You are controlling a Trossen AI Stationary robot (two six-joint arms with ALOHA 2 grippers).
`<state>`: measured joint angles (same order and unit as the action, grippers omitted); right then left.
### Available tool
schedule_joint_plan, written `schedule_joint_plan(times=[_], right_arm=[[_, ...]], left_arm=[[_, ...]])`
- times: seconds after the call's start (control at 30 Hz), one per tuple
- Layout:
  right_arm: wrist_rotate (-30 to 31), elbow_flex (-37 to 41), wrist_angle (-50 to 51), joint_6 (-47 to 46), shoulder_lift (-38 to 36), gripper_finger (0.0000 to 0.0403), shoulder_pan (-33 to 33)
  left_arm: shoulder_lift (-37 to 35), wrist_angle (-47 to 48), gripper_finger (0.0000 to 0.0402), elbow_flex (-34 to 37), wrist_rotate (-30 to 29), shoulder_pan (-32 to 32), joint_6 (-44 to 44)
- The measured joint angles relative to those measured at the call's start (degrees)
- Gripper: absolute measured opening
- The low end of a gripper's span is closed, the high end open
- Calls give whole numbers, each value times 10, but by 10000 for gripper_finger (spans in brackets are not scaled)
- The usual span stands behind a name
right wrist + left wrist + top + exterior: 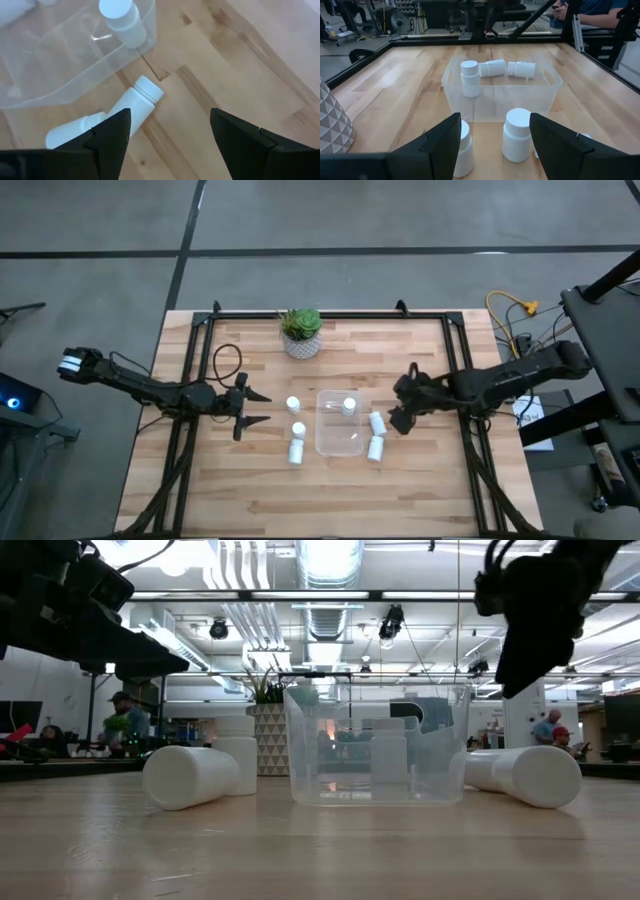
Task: Pick and place pill bottles into a basket
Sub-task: Put the white medicine bottle into the transparent bin
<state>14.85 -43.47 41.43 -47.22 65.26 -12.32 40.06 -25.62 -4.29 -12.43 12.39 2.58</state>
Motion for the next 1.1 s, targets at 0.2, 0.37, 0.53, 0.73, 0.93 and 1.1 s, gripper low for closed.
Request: schedule_joint_plan(times=[0.2, 0.37, 0.53, 0.73, 0.93, 1.1], right_arm=[[-19, -63, 22, -12, 81, 262, 0], [-21, -110, 89, -50, 135, 262, 0], [-31, -136, 107, -74, 177, 262, 0], [-55, -149, 107, -83, 218, 259, 0], [-55, -159, 106, -91, 240, 253, 0], [-57, -163, 104, -98, 254, 256, 0]], left_arm=[[1, 1, 219, 0, 0, 0, 0], [1, 6, 219, 0, 0, 0, 0], [4, 8, 219, 0, 0, 0, 0], [11, 8, 219, 0, 0, 0, 0], [15, 10, 219, 0, 0, 0, 0], [19, 8, 219, 1, 0, 0, 0]])
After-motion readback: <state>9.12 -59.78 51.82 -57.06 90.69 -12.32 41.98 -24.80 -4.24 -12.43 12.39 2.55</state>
